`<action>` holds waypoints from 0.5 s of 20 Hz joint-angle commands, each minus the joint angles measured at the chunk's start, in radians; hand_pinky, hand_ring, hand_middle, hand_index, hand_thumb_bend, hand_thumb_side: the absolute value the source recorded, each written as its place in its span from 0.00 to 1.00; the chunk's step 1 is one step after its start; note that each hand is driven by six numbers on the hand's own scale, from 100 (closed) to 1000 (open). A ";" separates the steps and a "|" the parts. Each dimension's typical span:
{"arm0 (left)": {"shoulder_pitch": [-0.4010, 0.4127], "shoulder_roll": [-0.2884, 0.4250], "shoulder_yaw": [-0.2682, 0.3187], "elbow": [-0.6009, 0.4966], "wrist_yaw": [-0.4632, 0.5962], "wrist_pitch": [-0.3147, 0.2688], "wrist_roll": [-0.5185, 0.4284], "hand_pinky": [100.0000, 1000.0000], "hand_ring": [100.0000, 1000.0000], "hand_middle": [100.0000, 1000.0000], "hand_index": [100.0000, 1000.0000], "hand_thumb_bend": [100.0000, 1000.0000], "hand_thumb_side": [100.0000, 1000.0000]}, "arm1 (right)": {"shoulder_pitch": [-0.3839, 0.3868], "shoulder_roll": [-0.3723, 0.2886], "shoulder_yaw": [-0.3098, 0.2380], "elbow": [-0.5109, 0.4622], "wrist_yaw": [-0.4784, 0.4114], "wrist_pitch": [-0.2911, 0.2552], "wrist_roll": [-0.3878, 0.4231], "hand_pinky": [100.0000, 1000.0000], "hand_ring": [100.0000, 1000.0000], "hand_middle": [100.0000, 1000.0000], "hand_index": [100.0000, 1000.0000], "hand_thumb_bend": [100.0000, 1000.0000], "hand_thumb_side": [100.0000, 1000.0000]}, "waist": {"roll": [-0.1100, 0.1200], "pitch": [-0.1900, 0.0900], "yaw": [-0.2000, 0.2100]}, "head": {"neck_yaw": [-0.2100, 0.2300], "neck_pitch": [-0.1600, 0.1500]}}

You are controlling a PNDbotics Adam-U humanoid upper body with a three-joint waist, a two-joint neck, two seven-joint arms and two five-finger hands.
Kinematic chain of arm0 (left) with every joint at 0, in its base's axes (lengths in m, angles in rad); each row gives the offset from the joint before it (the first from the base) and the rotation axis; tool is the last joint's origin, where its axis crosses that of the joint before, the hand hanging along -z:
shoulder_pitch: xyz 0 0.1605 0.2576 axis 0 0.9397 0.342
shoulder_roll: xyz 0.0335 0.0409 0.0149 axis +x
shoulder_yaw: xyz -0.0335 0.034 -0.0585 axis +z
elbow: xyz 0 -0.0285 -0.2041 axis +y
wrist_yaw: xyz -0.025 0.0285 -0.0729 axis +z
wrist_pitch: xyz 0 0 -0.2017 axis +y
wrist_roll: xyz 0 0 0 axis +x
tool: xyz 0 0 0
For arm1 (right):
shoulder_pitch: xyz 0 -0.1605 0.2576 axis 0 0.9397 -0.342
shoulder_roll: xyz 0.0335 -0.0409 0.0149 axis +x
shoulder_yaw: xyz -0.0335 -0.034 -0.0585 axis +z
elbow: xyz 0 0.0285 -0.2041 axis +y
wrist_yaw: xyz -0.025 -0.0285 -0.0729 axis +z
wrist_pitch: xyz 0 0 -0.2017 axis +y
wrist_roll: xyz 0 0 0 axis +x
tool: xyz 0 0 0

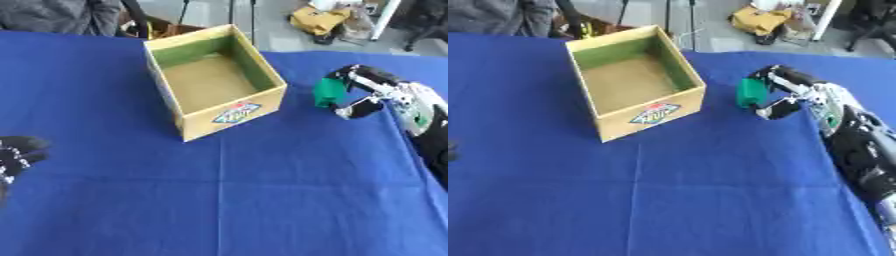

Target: Pick up objects on the table and place them in the box.

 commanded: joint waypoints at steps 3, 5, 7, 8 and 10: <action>-0.012 0.011 0.006 -0.019 0.002 0.000 0.004 0.81 0.77 0.55 0.63 0.35 1.00 | -0.027 -0.045 0.001 -0.083 -0.029 -0.019 -0.014 0.57 0.58 0.14 0.24 0.00 0.00 | 0.005 -0.023 -0.007 | 0.005 -0.003; -0.011 0.011 0.006 -0.018 0.002 0.000 0.005 0.81 0.77 0.55 0.63 0.35 1.00 | -0.038 -0.045 0.006 -0.117 -0.044 -0.026 -0.011 0.57 0.58 0.14 0.24 0.00 0.00 | 0.005 -0.027 -0.010 | 0.005 -0.003; -0.009 0.010 0.006 -0.018 0.003 0.000 0.005 0.81 0.77 0.55 0.63 0.35 1.00 | -0.052 -0.043 0.009 -0.149 -0.062 -0.029 -0.007 0.57 0.58 0.14 0.24 0.00 0.00 | 0.005 -0.031 -0.011 | 0.005 -0.002; -0.008 0.010 0.006 -0.018 0.003 0.000 0.005 0.81 0.77 0.55 0.63 0.35 1.00 | -0.060 -0.041 0.012 -0.164 -0.071 -0.029 -0.005 0.57 0.58 0.14 0.24 0.00 0.00 | 0.005 -0.033 -0.012 | 0.005 -0.002; -0.007 0.010 0.006 -0.017 0.003 0.001 0.005 0.81 0.77 0.55 0.63 0.35 1.00 | -0.079 -0.035 0.018 -0.191 -0.088 -0.029 0.004 0.57 0.58 0.14 0.24 0.01 0.00 | 0.005 -0.038 -0.012 | 0.004 -0.002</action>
